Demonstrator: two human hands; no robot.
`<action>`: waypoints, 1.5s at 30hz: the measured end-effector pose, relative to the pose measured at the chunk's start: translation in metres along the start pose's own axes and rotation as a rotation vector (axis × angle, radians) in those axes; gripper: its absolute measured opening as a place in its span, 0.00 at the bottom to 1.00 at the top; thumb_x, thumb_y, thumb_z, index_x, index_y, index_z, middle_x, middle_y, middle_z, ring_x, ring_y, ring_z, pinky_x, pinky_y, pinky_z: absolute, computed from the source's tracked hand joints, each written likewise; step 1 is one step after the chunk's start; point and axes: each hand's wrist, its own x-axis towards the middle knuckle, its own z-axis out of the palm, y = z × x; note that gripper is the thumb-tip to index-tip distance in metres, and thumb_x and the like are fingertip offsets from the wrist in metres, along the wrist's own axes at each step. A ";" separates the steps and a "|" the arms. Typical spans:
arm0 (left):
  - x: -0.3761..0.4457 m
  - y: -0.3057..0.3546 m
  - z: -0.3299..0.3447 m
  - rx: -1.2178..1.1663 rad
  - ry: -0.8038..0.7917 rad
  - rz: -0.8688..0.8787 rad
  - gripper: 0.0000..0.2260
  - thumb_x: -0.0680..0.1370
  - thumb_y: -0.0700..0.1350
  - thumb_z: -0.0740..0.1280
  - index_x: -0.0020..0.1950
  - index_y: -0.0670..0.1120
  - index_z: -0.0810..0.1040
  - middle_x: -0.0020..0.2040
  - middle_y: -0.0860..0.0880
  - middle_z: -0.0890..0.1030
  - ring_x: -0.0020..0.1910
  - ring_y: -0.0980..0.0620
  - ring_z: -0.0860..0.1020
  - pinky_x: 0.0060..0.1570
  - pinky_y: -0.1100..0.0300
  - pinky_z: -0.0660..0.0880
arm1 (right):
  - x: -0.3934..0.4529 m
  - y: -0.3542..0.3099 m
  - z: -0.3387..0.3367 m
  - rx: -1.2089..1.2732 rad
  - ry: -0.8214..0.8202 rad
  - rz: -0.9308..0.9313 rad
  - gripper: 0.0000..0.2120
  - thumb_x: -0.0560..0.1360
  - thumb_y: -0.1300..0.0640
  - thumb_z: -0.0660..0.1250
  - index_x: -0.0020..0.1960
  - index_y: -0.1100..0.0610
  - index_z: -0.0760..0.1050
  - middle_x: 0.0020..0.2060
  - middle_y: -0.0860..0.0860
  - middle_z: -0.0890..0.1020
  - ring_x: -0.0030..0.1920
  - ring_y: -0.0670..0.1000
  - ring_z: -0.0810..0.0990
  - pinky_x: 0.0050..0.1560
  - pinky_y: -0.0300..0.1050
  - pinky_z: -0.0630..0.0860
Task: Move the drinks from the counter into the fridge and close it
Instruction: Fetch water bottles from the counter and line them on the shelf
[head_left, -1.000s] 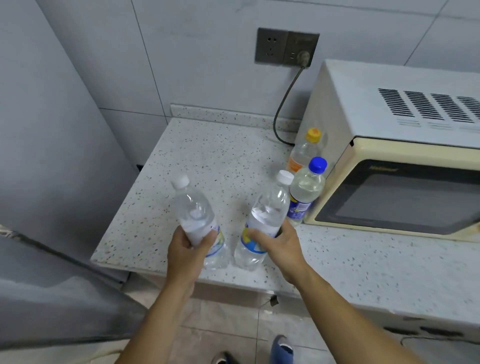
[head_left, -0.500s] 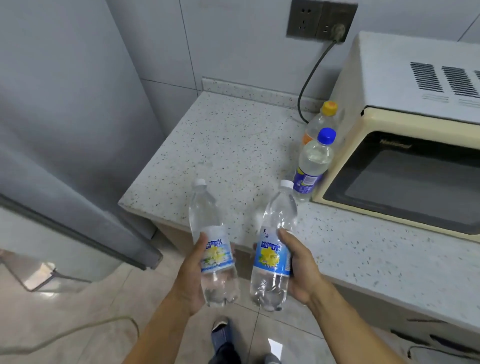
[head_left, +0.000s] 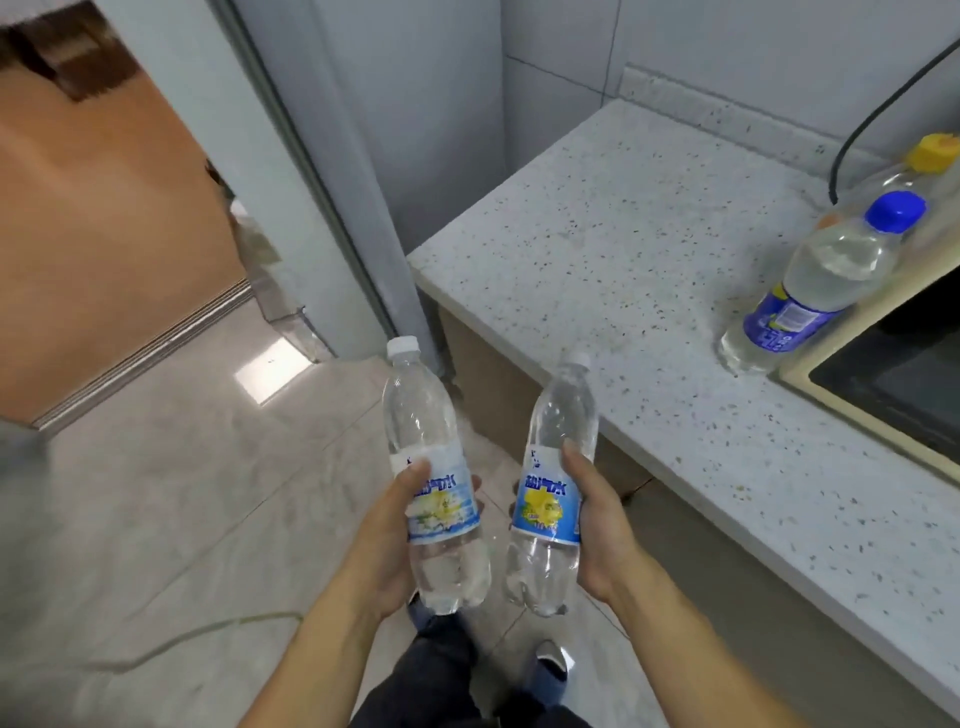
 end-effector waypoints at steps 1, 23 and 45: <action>-0.005 0.001 -0.008 -0.021 0.020 0.010 0.17 0.70 0.56 0.67 0.46 0.46 0.88 0.50 0.41 0.86 0.44 0.44 0.85 0.39 0.52 0.83 | 0.003 0.004 0.009 -0.027 -0.021 0.020 0.34 0.61 0.33 0.72 0.53 0.59 0.82 0.44 0.58 0.86 0.41 0.56 0.86 0.48 0.52 0.79; -0.084 0.094 -0.321 -0.103 0.454 0.249 0.25 0.62 0.71 0.72 0.44 0.53 0.87 0.46 0.44 0.87 0.43 0.45 0.86 0.35 0.56 0.81 | 0.070 0.135 0.340 -0.448 -0.317 0.155 0.44 0.59 0.33 0.73 0.63 0.63 0.77 0.47 0.58 0.85 0.45 0.57 0.85 0.50 0.51 0.79; 0.065 0.307 -0.500 -0.108 0.517 0.224 0.29 0.66 0.68 0.65 0.55 0.48 0.81 0.46 0.48 0.87 0.44 0.47 0.86 0.34 0.59 0.81 | 0.277 0.136 0.590 -0.533 -0.324 0.138 0.31 0.65 0.31 0.64 0.58 0.52 0.81 0.49 0.55 0.87 0.49 0.57 0.87 0.47 0.49 0.83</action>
